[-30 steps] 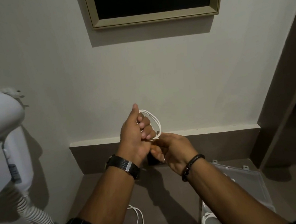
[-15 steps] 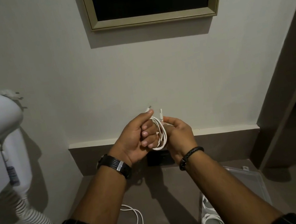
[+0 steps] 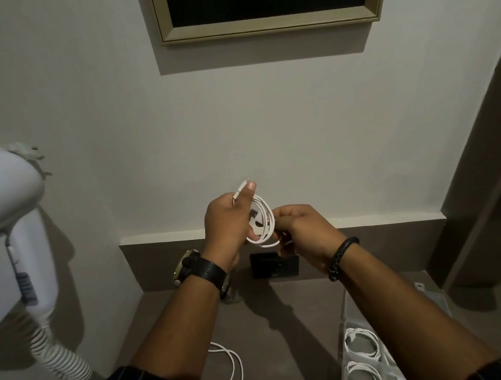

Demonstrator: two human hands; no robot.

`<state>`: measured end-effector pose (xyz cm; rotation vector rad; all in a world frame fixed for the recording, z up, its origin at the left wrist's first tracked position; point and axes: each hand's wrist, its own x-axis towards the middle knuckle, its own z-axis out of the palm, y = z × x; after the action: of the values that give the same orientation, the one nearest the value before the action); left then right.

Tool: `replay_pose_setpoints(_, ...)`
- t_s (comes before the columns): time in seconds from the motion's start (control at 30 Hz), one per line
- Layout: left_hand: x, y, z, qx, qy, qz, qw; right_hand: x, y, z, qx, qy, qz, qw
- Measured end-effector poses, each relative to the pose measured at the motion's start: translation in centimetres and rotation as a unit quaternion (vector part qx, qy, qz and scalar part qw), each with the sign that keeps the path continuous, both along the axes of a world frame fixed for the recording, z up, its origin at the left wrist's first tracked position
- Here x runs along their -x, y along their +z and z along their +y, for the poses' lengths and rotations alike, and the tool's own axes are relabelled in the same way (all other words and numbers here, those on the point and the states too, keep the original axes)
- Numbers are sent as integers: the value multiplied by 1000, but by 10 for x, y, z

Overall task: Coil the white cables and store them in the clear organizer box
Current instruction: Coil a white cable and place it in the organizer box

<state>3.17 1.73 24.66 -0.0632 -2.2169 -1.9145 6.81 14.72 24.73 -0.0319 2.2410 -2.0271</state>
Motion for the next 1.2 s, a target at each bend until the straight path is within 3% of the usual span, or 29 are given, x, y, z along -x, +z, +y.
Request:
replay_pose_setpoints(0.07,1,2,2,22,25,23,999,-3,-3,-3,38,9,-6,999)
replay_pose_setpoints(0.13,0,4,8,30,20,31,999,-6,-4,-9,158,-7,-27,987)
replay_pose_setpoints(0.2,-2,2,14,46,20,48,998,-9,-5,-14,311,-20,-58,948)
replay_pose_setpoints(0.27,-4,-1,17,58,37,72,995,-11,-5,-15,373,-11,-61,926)
replay_pose_setpoints(0.4,-3,-4,14,69,55,91,992,-17,-4,-15,281,-24,18,959)
replay_pose_setpoints(0.47,-4,-4,14,65,52,88,993,-18,-8,-14,240,-71,65,966)
replay_pose_setpoints(0.57,-4,-5,17,49,54,62,995,-17,-13,-10,142,-58,162,975)
replay_pose_setpoints(0.67,-1,-5,19,23,44,37,998,-16,-14,-9,1,-73,246,967)
replay_pose_setpoints(0.73,-3,-4,20,25,30,37,999,-15,-15,-8,-35,-127,272,953)
replay_pose_setpoints(0.8,-5,-4,23,39,18,39,998,-14,-14,-4,0,-187,253,949)
replay_pose_setpoints(0.9,-7,-5,29,22,-7,19,1000,-14,-8,4,195,-234,132,943)
replay_pose_setpoints(0.97,-9,-5,33,-18,-40,-1,999,-13,-6,6,257,-252,67,931)
replay_pose_setpoints(1.07,-14,-7,37,-71,-86,-16,994,-11,-5,7,270,-272,11,924)
replay_pose_setpoints(1.2,-19,-14,48,-71,-88,-10,994,-13,-5,19,239,-274,-8,932)
